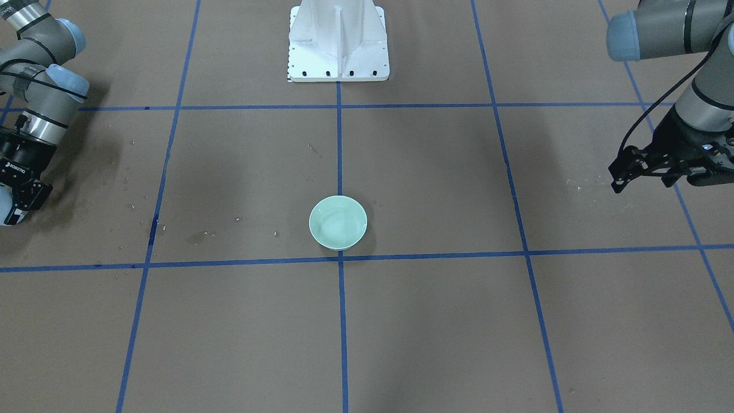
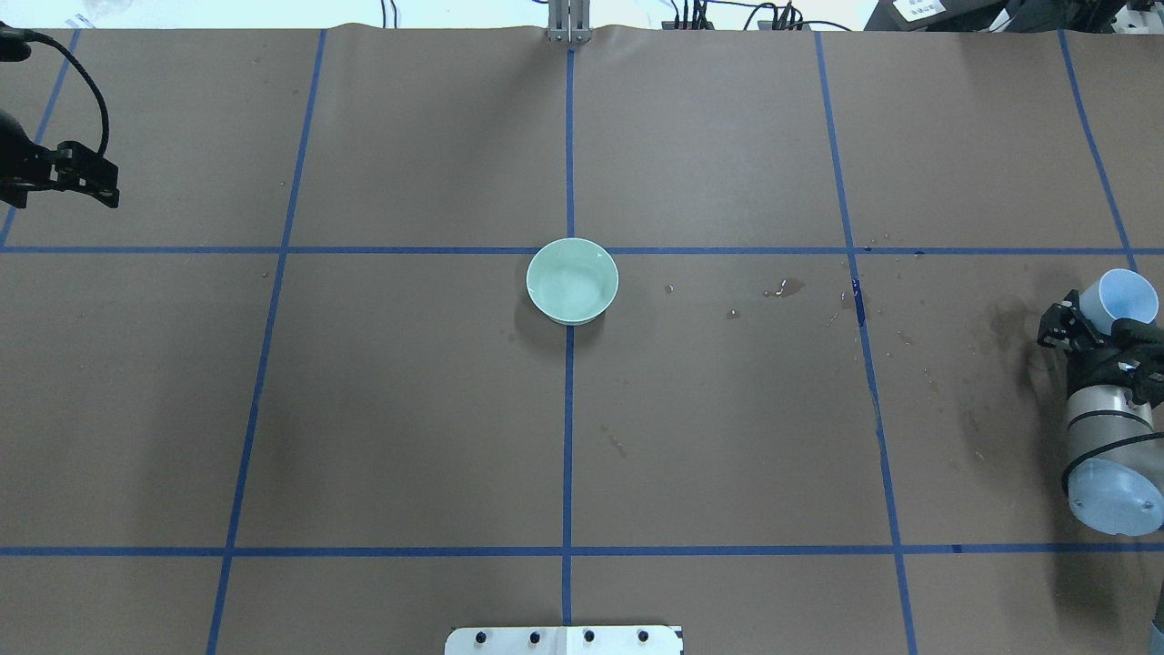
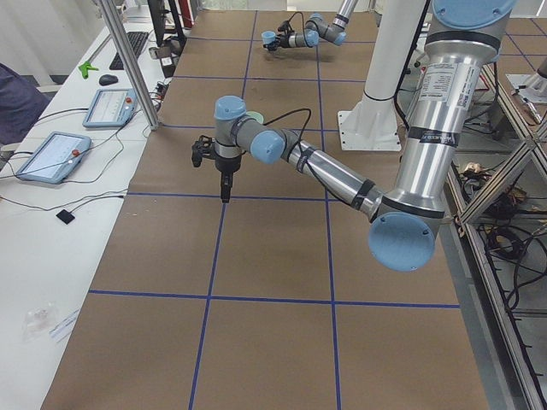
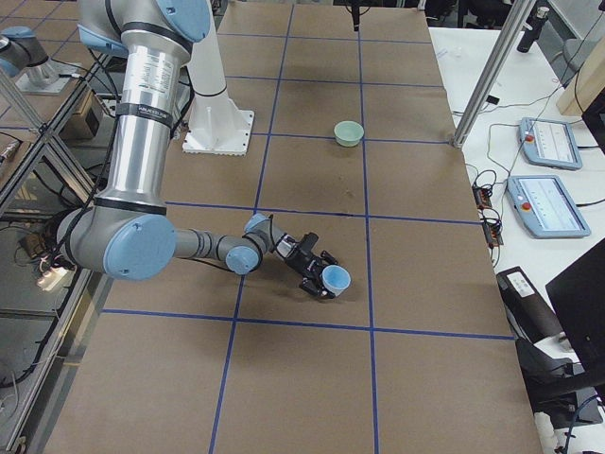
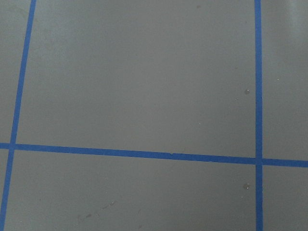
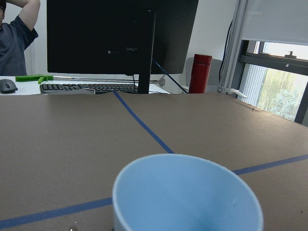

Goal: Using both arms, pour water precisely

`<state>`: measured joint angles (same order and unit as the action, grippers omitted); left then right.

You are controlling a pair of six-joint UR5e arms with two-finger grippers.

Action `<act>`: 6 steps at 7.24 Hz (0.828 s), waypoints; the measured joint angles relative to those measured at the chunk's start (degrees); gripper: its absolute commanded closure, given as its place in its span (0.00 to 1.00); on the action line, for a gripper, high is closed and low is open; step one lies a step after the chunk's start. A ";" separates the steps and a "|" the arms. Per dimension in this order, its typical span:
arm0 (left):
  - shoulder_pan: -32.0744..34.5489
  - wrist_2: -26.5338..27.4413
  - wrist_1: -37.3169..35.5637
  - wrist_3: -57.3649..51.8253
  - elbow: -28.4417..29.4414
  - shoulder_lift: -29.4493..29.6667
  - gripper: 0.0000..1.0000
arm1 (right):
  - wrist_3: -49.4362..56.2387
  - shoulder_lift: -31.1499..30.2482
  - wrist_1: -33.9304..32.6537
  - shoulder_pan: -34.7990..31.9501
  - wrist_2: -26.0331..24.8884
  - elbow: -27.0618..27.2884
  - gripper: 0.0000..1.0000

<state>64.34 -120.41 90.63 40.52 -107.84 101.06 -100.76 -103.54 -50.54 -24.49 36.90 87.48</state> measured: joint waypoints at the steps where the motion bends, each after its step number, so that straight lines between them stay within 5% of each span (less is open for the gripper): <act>1: 0.00 0.00 -0.01 0.00 0.00 0.04 0.00 | -0.07 -0.02 0.00 0.02 -0.35 -0.10 0.01; 6: 0.09 0.00 -0.01 -0.01 0.00 -0.02 0.00 | -0.03 -0.50 0.08 0.20 -1.12 -0.22 0.01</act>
<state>64.42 -120.41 90.61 40.51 -107.84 101.04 -100.79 -104.04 -50.46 -24.29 35.77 87.27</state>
